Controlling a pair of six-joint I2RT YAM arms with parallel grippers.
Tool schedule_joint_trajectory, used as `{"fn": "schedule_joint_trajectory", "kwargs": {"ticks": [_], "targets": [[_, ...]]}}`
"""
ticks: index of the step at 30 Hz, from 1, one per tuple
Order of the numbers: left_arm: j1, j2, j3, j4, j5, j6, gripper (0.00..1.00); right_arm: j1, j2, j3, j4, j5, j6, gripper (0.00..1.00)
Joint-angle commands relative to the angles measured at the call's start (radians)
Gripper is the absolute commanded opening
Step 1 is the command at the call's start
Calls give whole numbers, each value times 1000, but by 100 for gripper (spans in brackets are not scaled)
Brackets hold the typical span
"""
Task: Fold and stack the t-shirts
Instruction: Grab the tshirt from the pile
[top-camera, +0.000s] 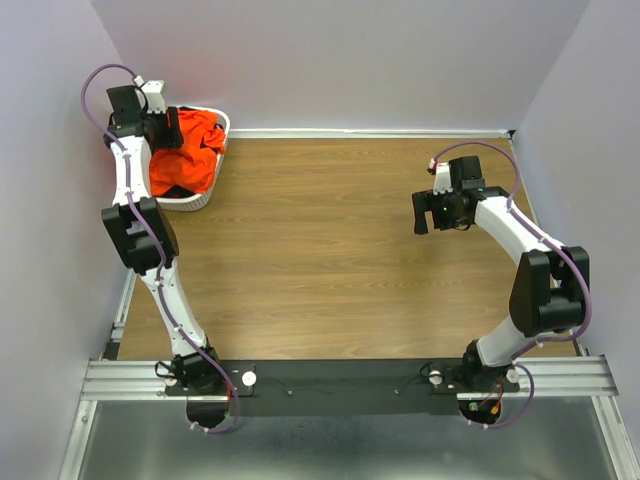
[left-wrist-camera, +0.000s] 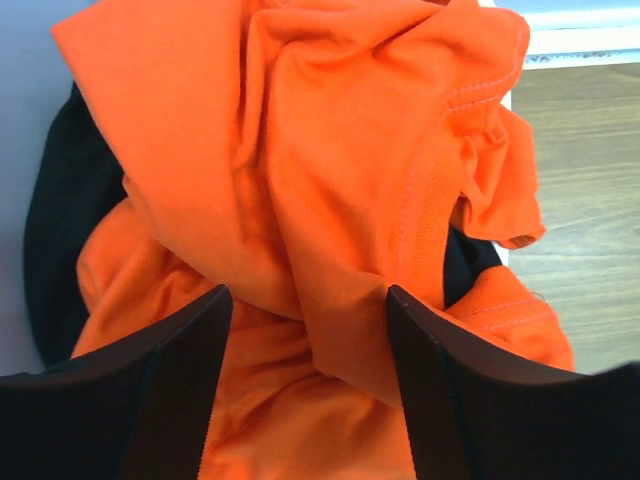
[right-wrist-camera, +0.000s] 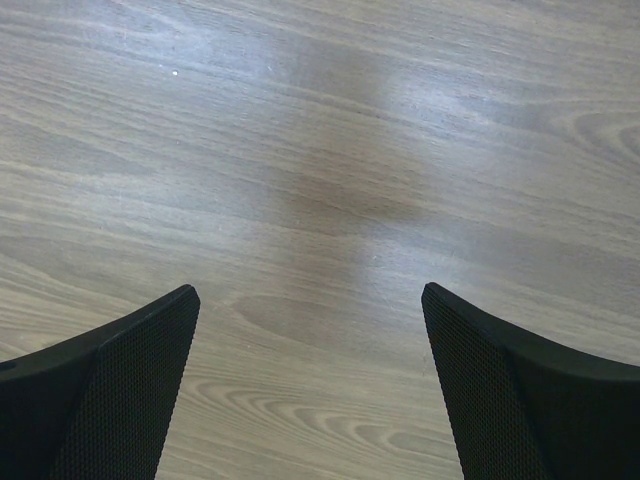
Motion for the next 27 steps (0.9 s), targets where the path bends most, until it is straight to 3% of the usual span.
{"fn": "schedule_joint_trajectory", "kwargs": {"ticks": [1,13,16,19,20,27], "targets": [[2,14,28,-20,50,-3,67,7,15,-13,-6,-24,-9,100],[-9,50,42,-69,98,-28,55,6,7,-14,-8,-15,-9,100],[-7,58,54,-78,109,-32,44,7,7,-13,-8,-11,-6,100],[-10,52,65,-86,125,-39,19,7,6,-13,-8,-8,-8,100],[-15,37,68,-92,136,-39,0,7,7,-11,-8,-7,-6,100],[-76,-139,141,-123,297,-26,0,7,4,-6,-8,-11,-3,100]]}}
